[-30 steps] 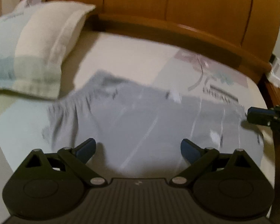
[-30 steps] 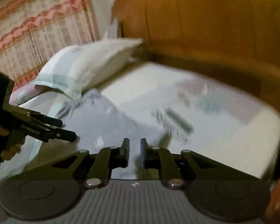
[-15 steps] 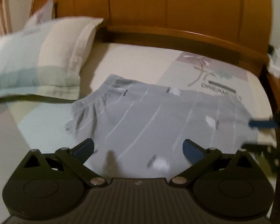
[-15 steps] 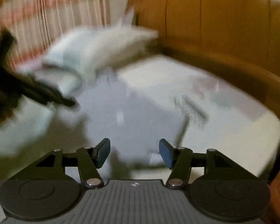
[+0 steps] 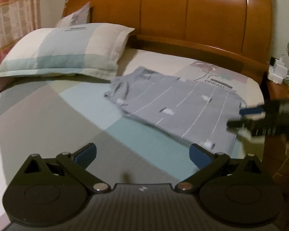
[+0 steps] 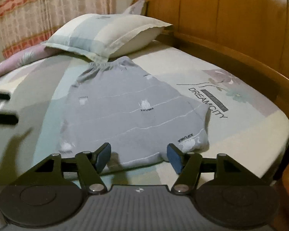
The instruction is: Fold clothes
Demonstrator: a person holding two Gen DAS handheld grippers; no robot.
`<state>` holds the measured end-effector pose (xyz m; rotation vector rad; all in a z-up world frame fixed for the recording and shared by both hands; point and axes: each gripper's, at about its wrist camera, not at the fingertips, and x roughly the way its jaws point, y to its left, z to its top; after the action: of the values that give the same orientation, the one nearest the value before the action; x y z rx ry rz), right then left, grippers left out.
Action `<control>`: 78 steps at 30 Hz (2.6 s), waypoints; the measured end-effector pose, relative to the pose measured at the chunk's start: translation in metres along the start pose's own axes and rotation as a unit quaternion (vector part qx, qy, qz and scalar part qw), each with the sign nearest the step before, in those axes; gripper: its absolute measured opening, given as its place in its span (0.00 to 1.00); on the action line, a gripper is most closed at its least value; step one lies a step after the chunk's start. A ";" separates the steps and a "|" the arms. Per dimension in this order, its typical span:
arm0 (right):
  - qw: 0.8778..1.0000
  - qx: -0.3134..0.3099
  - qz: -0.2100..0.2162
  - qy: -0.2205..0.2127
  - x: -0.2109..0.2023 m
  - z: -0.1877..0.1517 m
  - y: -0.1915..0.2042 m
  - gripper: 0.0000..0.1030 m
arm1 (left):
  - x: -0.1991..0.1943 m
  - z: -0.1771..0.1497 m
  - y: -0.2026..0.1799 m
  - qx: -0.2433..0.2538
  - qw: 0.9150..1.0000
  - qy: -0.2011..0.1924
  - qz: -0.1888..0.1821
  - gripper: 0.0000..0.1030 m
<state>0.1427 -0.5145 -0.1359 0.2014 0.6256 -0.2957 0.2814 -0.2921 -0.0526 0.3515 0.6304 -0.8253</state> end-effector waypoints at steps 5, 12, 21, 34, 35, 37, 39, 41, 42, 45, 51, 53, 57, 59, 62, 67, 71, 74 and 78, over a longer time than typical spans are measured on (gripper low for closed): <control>0.997 -0.065 0.010 -0.032 0.018 0.053 0.035 0.72 | -0.024 -0.018 0.016 -0.025 1.000 0.001 0.015 0.99; 0.996 -0.090 0.025 0.017 0.139 0.134 0.064 0.73 | -0.047 -0.040 0.046 -0.036 0.998 -0.002 0.046 0.99; 0.990 -0.129 -0.016 0.052 0.210 0.135 0.111 0.73 | -0.053 -0.054 0.068 -0.060 0.997 -0.001 0.051 0.99; 0.994 -0.081 -0.032 0.066 0.038 0.046 0.066 0.88 | -0.077 -0.041 0.037 -0.073 0.997 -0.019 0.014 0.99; 0.994 -0.074 -0.029 0.079 0.035 0.035 0.065 0.88 | -0.079 -0.039 0.032 -0.073 0.997 -0.020 0.009 0.99; 0.993 -0.040 -0.005 0.113 0.031 0.020 0.062 0.88 | -0.081 -0.036 0.022 -0.074 0.997 -0.020 0.000 0.99; 0.994 -0.020 -0.004 0.110 0.018 0.012 0.061 0.90 | -0.084 -0.032 0.011 -0.074 0.997 -0.020 -0.010 0.99; 0.994 -0.006 -0.002 0.110 0.000 0.011 0.061 0.93 | -0.088 -0.029 0.000 -0.070 0.997 -0.021 -0.012 0.99; 0.994 0.004 -0.002 0.109 -0.009 0.010 0.059 0.96 | -0.090 -0.028 -0.006 -0.068 0.997 -0.022 -0.013 0.99; 0.994 0.019 -0.012 0.110 -0.040 0.006 0.059 1.00 | -0.092 -0.023 -0.025 -0.051 0.999 -0.019 -0.006 0.99; 0.992 0.015 -0.052 0.114 -0.080 0.004 0.063 1.00 | -0.090 -0.016 -0.047 -0.053 0.999 -0.001 -0.001 0.99; 0.992 0.015 -0.055 0.112 -0.091 0.005 0.065 1.00 | -0.093 -0.015 -0.052 -0.057 0.998 0.005 0.002 0.99; 0.993 0.019 -0.056 0.100 -0.110 0.004 0.065 1.00 | -0.096 -0.013 -0.062 -0.050 0.998 0.022 0.014 0.99; 0.993 0.021 -0.059 0.098 -0.115 0.003 0.065 1.00 | -0.099 -0.012 -0.067 -0.052 0.998 0.026 0.021 0.99; 0.993 0.025 -0.062 0.101 -0.120 0.001 0.063 1.00 | -0.103 -0.010 -0.072 -0.050 0.998 0.027 0.020 0.99; 0.992 0.019 -0.074 0.097 -0.129 0.000 0.063 1.00 | -0.110 -0.010 -0.080 -0.050 0.998 0.036 0.025 0.99; 0.992 0.015 -0.077 0.094 -0.137 -0.001 0.065 1.00 | -0.116 -0.011 -0.082 -0.058 0.997 0.040 0.022 0.99; 0.992 0.012 -0.079 0.094 -0.141 -0.001 0.066 1.00 | -0.120 -0.012 -0.083 -0.063 0.997 0.040 0.017 0.99; 0.992 0.010 -0.082 0.093 -0.144 -0.002 0.066 1.00 | -0.123 -0.012 -0.085 -0.067 0.997 0.040 0.012 0.99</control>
<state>0.0524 -0.4216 -0.0439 0.1991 0.8261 -0.4444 0.1482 -0.2697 0.0129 0.2697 0.7507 -0.7449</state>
